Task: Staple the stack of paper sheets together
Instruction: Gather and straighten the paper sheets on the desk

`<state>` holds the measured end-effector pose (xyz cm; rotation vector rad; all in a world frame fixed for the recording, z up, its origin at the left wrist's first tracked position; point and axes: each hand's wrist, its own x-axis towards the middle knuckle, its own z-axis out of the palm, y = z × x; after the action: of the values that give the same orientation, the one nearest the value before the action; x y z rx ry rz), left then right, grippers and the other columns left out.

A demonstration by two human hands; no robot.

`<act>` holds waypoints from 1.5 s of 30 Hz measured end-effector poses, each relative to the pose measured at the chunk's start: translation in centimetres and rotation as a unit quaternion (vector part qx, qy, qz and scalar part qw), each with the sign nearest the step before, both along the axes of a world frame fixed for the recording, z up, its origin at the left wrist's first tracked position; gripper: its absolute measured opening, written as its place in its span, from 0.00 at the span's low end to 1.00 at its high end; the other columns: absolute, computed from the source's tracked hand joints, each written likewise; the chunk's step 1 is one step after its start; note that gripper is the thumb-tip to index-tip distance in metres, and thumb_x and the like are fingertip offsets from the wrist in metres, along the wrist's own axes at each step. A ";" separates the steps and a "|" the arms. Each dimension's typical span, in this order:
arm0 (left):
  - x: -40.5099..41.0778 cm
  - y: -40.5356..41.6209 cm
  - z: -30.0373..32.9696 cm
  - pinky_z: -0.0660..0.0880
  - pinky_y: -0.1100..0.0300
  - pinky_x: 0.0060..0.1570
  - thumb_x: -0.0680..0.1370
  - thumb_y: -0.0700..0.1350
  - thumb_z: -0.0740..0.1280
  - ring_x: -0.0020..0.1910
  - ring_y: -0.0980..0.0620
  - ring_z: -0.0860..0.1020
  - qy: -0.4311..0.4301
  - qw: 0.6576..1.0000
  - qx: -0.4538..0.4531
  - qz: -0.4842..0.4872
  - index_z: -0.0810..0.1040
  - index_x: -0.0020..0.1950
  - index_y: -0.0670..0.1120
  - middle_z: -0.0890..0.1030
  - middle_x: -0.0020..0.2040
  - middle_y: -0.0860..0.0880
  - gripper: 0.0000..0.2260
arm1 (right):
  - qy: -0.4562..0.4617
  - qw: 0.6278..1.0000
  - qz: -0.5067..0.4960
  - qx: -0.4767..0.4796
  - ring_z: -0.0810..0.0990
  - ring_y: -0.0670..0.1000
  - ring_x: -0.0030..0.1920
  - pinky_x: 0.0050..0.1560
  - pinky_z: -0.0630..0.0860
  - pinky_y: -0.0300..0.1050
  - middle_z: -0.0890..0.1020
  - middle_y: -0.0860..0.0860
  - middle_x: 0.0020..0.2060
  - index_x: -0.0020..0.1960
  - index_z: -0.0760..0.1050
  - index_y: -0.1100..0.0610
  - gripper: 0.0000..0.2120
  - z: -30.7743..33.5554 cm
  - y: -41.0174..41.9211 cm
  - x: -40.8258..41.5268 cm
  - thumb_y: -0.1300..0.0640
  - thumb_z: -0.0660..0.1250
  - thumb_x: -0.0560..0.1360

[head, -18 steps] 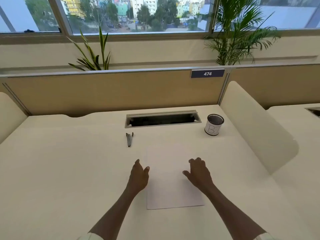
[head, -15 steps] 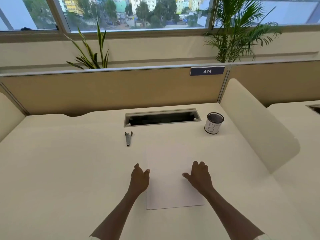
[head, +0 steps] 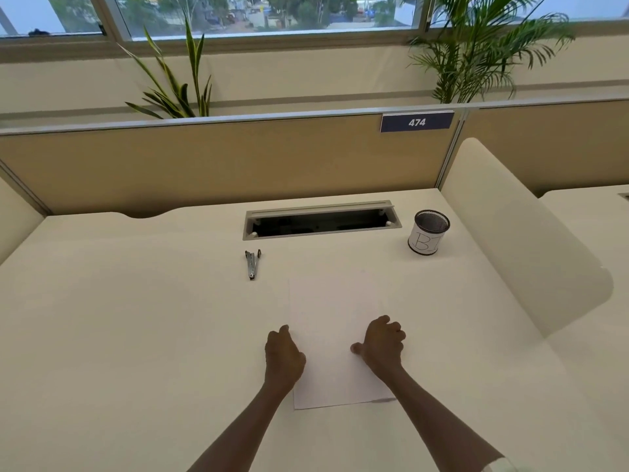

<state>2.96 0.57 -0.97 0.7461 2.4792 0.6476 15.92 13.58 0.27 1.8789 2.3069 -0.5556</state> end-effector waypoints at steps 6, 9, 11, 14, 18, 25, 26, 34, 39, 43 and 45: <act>0.3 -0.4 -0.3 0.67 0.58 0.62 0.75 0.40 0.67 0.64 0.45 0.71 0.035 0.999 -0.015 -0.036 0.66 0.71 0.40 0.71 0.63 0.42 0.25 | 0.009 0.998 -0.030 -0.049 0.75 0.59 0.57 0.52 0.78 0.47 0.73 0.61 0.58 0.61 0.68 0.64 0.33 0.0 0.5 -0.7 0.51 0.79 0.64; 0.5 -0.4 -0.4 0.68 0.61 0.57 0.75 0.38 0.67 0.62 0.45 0.72 0.041 0.999 -0.008 -0.034 0.70 0.67 0.39 0.72 0.62 0.42 0.21 | 0.025 0.995 -0.044 -0.086 0.74 0.60 0.60 0.55 0.76 0.50 0.72 0.60 0.60 0.63 0.68 0.63 0.33 -0.1 1.0 -0.7 0.52 0.78 0.64; 0.6 -0.4 -0.4 0.67 0.62 0.52 0.75 0.36 0.67 0.60 0.44 0.73 0.037 0.999 0.000 -0.025 0.72 0.63 0.37 0.72 0.61 0.41 0.17 | 0.044 0.990 -0.068 -0.114 0.71 0.60 0.64 0.60 0.73 0.53 0.71 0.60 0.63 0.65 0.65 0.63 0.38 0.0 1.3 -0.6 0.52 0.80 0.63; 0.6 -0.5 -0.4 0.69 0.60 0.52 0.74 0.35 0.67 0.59 0.43 0.74 0.039 0.999 0.008 -0.025 0.73 0.61 0.37 0.73 0.60 0.41 0.15 | 0.094 0.979 -0.104 -0.147 0.68 0.61 0.67 0.64 0.71 0.56 0.70 0.59 0.64 0.66 0.63 0.63 0.41 0.1 1.8 -0.3 0.53 0.81 0.62; 0.7 -0.7 -0.3 0.71 0.57 0.56 0.75 0.34 0.67 0.59 0.43 0.74 0.046 0.998 0.021 -0.029 0.73 0.62 0.36 0.73 0.61 0.40 0.16 | 0.166 0.960 -0.122 -0.189 0.71 0.62 0.64 0.62 0.73 0.56 0.74 0.60 0.62 0.64 0.68 0.63 0.40 0.4 2.7 0.3 0.50 0.81 0.59; 0.7 -0.9 -0.2 0.70 0.56 0.56 0.74 0.34 0.66 0.60 0.42 0.73 0.039 0.998 0.037 -0.030 0.72 0.63 0.35 0.73 0.61 0.40 0.17 | 0.214 0.950 -0.142 -0.177 0.72 0.62 0.62 0.59 0.75 0.54 0.73 0.61 0.61 0.62 0.69 0.63 0.35 1.0 3.3 0.5 0.49 0.79 0.63; 0.7 -0.9 -0.3 0.71 0.56 0.56 0.74 0.34 0.66 0.60 0.42 0.73 0.039 0.998 0.039 -0.030 0.72 0.63 0.35 0.73 0.61 0.40 0.17 | 0.223 0.948 -0.143 -0.175 0.74 0.62 0.61 0.57 0.76 0.53 0.74 0.61 0.61 0.62 0.68 0.64 0.34 1.2 3.3 0.4 0.51 0.79 0.64; 0.5 -1.1 -0.3 0.70 0.57 0.58 0.73 0.36 0.69 0.61 0.43 0.74 0.016 0.999 0.047 -0.015 0.71 0.66 0.36 0.73 0.62 0.41 0.21 | 0.251 0.949 -0.127 -0.144 0.79 0.58 0.56 0.54 0.74 0.47 0.80 0.58 0.56 0.60 0.75 0.59 0.24 1.2 3.3 1.1 0.58 0.77 0.66; -0.8 -0.4 -0.1 0.67 0.55 0.61 0.71 0.46 0.74 0.62 0.41 0.74 -0.036 0.994 0.092 0.055 0.69 0.68 0.36 0.76 0.61 0.39 0.29 | 0.364 0.909 -0.120 -0.165 0.85 0.60 0.45 0.48 0.81 0.54 0.86 0.57 0.42 0.45 0.83 0.58 0.10 1.4 3.7 2.3 0.63 0.77 0.64; -2.6 1.0 2.2 0.73 0.54 0.59 0.68 0.57 0.76 0.60 0.47 0.78 -0.158 0.956 0.185 0.163 0.72 0.67 0.41 0.78 0.60 0.49 0.33 | 0.449 0.860 -0.098 -0.221 0.84 0.58 0.41 0.50 0.81 0.58 0.86 0.62 0.45 0.46 0.84 0.61 0.09 2.7 4.2 3.2 0.67 0.76 0.67; -3.4 1.5 3.5 0.77 0.56 0.52 0.71 0.55 0.74 0.54 0.49 0.82 -0.230 0.934 0.233 0.143 0.78 0.61 0.43 0.83 0.56 0.49 0.24 | 0.474 0.843 -0.096 -0.235 0.85 0.58 0.43 0.51 0.81 0.59 0.86 0.61 0.46 0.46 0.84 0.60 0.08 3.0 4.5 3.4 0.67 0.76 0.68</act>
<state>-0.41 2.04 2.55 0.3275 2.0235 1.3769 19.32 18.10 3.24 1.7683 2.0232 -2.2610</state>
